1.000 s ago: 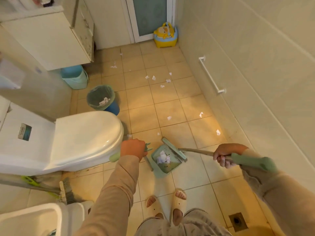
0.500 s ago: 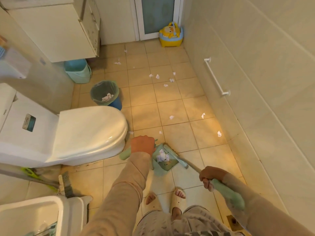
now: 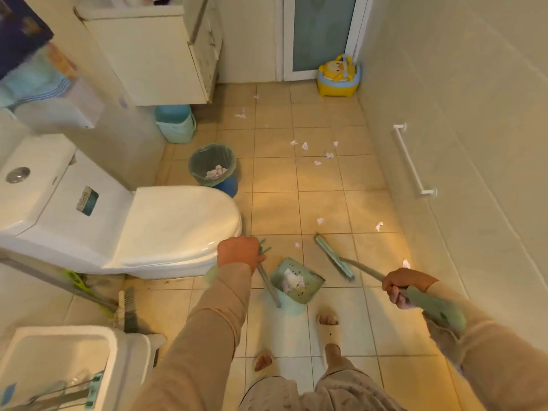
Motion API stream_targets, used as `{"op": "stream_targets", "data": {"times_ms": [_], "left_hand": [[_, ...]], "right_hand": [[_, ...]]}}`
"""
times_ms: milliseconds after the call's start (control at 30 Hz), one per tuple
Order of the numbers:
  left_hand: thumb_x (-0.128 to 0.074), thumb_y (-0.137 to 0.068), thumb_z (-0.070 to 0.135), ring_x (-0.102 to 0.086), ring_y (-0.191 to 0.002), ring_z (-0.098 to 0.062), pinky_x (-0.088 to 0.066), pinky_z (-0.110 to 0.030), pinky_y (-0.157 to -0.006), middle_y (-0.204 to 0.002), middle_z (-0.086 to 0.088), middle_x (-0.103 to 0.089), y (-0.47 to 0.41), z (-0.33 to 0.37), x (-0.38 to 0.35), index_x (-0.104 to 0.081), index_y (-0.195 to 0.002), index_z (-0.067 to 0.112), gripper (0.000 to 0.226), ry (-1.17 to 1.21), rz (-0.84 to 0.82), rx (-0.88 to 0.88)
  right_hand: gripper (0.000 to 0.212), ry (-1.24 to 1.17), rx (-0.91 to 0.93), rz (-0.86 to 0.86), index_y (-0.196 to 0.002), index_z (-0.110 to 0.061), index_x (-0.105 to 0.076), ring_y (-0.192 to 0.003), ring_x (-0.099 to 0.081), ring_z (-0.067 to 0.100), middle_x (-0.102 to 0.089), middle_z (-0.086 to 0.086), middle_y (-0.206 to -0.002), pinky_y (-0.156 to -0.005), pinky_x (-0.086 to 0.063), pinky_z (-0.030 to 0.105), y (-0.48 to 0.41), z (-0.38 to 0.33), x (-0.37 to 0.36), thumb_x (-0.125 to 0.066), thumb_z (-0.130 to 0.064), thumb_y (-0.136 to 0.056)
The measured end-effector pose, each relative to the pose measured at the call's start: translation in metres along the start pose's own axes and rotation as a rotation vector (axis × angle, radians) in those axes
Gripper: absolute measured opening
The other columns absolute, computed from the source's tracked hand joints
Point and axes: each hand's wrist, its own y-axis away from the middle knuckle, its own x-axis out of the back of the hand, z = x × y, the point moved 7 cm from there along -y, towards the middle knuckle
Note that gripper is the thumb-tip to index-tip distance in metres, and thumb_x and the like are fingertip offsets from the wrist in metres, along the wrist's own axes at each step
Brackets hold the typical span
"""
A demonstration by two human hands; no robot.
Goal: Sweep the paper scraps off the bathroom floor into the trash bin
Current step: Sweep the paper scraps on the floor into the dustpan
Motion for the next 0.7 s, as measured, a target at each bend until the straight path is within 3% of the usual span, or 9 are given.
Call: {"op": "stream_targets", "data": {"times_ms": [167, 367, 467, 533, 633, 700], "left_hand": [[-0.048, -0.091, 0.051, -0.064, -0.099, -0.023, -0.047, -0.03, -0.079, -0.107, -0.004, -0.068, -0.015, -0.004, 0.009, -0.064, -0.108, 0.016, 0.042, 0.053, -0.019, 0.211], [-0.047, -0.092, 0.05, -0.064, -0.101, -0.024, -0.048, -0.03, -0.081, -0.108, -0.005, -0.069, -0.03, 0.041, 0.021, -0.064, -0.108, 0.017, 0.041, 0.027, -0.033, 0.242], [-0.047, -0.094, 0.044, -0.064, -0.103, -0.025, -0.048, -0.03, -0.082, -0.11, -0.006, -0.069, -0.033, 0.062, 0.024, -0.064, -0.11, 0.015, 0.037, 0.033, -0.042, 0.243], [-0.047, -0.095, 0.039, -0.064, -0.103, -0.026, -0.048, -0.029, -0.081, -0.11, -0.007, -0.069, -0.035, 0.071, 0.026, -0.064, -0.11, 0.014, 0.034, 0.053, -0.05, 0.244], [-0.048, -0.094, 0.039, -0.064, -0.103, -0.026, -0.048, -0.029, -0.082, -0.11, -0.007, -0.069, -0.036, 0.07, 0.025, -0.064, -0.11, 0.014, 0.034, 0.07, -0.056, 0.256], [-0.049, -0.093, 0.043, -0.064, -0.103, -0.026, -0.048, -0.03, -0.082, -0.11, -0.007, -0.069, -0.035, 0.063, 0.024, -0.064, -0.11, 0.013, 0.037, 0.06, -0.062, 0.265]], "right_hand": [[0.038, 0.236, 0.078, 0.086, -0.054, -0.009, -0.037, -0.014, -0.037, 0.011, -0.039, 0.003, -0.022, -0.029, -0.032, 0.006, -0.022, -0.064, 0.039, -0.038, 0.001, -0.09], [0.029, 0.193, 0.181, 0.104, -0.062, -0.008, -0.041, -0.016, -0.037, 0.009, -0.042, 0.002, -0.025, -0.028, -0.032, 0.008, -0.034, -0.123, 0.08, -0.036, 0.0, -0.089], [0.03, 0.335, 0.207, 0.104, -0.061, -0.009, -0.04, -0.016, -0.04, 0.008, -0.044, -0.001, -0.021, -0.028, -0.032, 0.005, -0.037, -0.144, 0.077, -0.038, 0.002, -0.088], [0.031, 0.427, 0.256, 0.094, -0.062, -0.01, -0.039, -0.026, -0.049, 0.009, -0.045, -0.004, -0.02, -0.024, -0.031, 0.005, -0.036, -0.154, 0.069, -0.04, 0.005, -0.089], [0.032, 0.655, 0.233, 0.083, -0.061, -0.01, -0.036, -0.036, -0.051, 0.013, -0.049, 0.007, -0.045, -0.023, -0.034, 0.01, -0.036, -0.154, 0.05, -0.041, 0.003, -0.09], [0.032, 0.803, 0.144, 0.032, -0.06, -0.007, -0.035, -0.032, -0.048, 0.013, -0.048, 0.007, -0.044, -0.032, -0.037, 0.016, -0.033, -0.14, 0.039, -0.038, 0.002, -0.091]]}}
